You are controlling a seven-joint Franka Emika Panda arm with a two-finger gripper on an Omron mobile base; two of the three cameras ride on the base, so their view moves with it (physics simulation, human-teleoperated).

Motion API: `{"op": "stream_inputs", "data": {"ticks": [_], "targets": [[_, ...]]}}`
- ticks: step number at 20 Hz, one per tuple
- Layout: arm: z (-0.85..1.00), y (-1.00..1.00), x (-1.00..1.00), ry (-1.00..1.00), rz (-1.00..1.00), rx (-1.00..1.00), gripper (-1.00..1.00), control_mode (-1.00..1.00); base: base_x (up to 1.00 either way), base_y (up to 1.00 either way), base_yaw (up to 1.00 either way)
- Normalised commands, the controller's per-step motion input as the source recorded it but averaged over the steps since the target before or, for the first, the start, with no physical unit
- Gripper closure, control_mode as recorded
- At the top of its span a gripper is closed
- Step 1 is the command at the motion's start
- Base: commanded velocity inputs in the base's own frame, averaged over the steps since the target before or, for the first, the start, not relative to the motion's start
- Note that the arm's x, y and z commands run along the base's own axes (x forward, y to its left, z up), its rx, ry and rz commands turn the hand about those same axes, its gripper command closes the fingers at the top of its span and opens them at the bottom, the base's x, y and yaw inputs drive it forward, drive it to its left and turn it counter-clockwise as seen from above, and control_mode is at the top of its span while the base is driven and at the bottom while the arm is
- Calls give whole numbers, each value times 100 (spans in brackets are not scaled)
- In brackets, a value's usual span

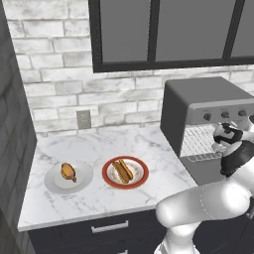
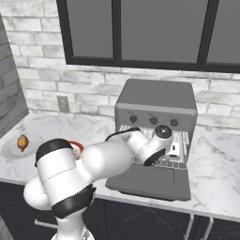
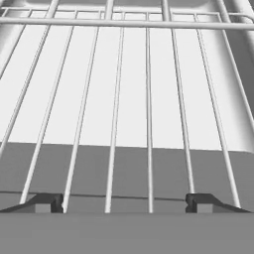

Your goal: Open the toaster oven door. Place the hotdog bun on the top rack in the toaster oven and place the chicken drumstick on the bottom rack.

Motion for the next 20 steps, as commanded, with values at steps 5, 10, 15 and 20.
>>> {"op": "stream_inputs", "data": {"ticks": [5, 10, 15, 20], "targets": [[-93, -9, -83, 16, 0, -1, -100, -100, 0, 0, 0], [-94, -3, -93, 11, 0, -4, -100, -100, 0, 0, 0], [-94, -3, -94, 8, -1, -5, -100, -100, 0, 0, 0], [-54, -8, -73, 4, -1, 3, -100, -100, 0, 0, 0]]}}
